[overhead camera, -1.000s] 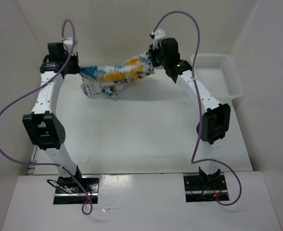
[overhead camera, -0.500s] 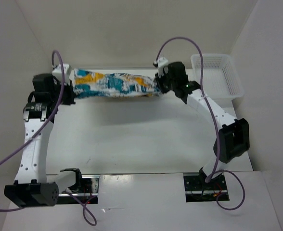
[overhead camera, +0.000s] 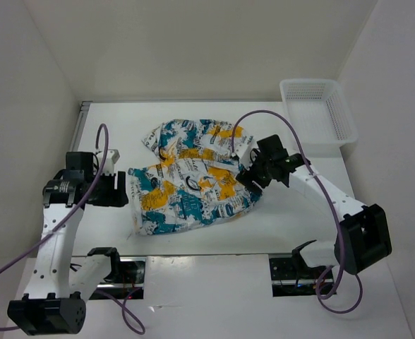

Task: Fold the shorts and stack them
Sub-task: Flatten the shorts out

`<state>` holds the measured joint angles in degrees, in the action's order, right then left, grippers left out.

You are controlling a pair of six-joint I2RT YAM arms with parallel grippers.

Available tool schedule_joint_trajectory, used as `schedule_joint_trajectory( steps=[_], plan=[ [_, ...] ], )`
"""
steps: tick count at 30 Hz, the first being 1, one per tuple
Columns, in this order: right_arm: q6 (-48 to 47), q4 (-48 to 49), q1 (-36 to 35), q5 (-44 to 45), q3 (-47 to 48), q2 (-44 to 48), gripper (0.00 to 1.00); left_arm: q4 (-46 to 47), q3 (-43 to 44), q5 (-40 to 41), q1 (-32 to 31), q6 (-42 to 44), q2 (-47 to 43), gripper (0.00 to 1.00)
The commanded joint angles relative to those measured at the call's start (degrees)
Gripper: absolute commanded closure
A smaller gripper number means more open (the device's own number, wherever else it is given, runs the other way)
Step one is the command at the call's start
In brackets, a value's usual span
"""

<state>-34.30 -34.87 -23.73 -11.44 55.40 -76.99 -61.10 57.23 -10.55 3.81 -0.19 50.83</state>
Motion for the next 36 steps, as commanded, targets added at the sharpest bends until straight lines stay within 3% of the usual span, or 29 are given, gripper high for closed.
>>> schedule_joint_trajectory(
  steps=[1,4,6,13,18,21,23,30,36],
  plan=[
    [-3.84,-0.11,0.35,2.02,-1.61,2.98,0.18,0.02,-0.19,1.76,-0.21,0.19,3.3,0.26],
    [-2.96,1.3,0.35,2.74,-1.61,2.29,0.31,2.99,-1.25,0.88,-0.21,0.19,13.21,0.27],
    [-1.65,3.49,0.35,3.44,-1.61,1.59,0.41,4.49,-1.25,1.41,-1.52,0.19,15.17,0.27],
    [-3.66,5.96,0.35,4.5,-4.93,-1.41,0.47,7.49,-2.47,-3.07,-8.9,0.19,22.29,0.22],
    [-4.19,7.01,0.35,4.5,-6.62,-3.16,0.47,7.49,-1.86,-3.08,-16.98,0.19,29.93,0.21],
    [-4.19,8.15,0.35,4.5,-7.14,-4.57,0.48,10.2,-1.86,2.25,-21.3,0.19,35.38,0.21],
    [-4.81,8.76,0.35,4.5,-7.14,-4.57,0.5,13.01,-1.86,4.73,-21.83,0.19,38.54,0.26],
    [-5.33,10.78,0.35,3.97,-6.54,-8.7,0.42,18.21,-5.73,7.82,-21.83,0.19,39.79,0.26],
    [-8.94,12.11,0.35,6.34,-6.44,-12.47,0.42,20.23,-5.9,10.28,-21.83,0.19,40.84,0.26]
  ],
)
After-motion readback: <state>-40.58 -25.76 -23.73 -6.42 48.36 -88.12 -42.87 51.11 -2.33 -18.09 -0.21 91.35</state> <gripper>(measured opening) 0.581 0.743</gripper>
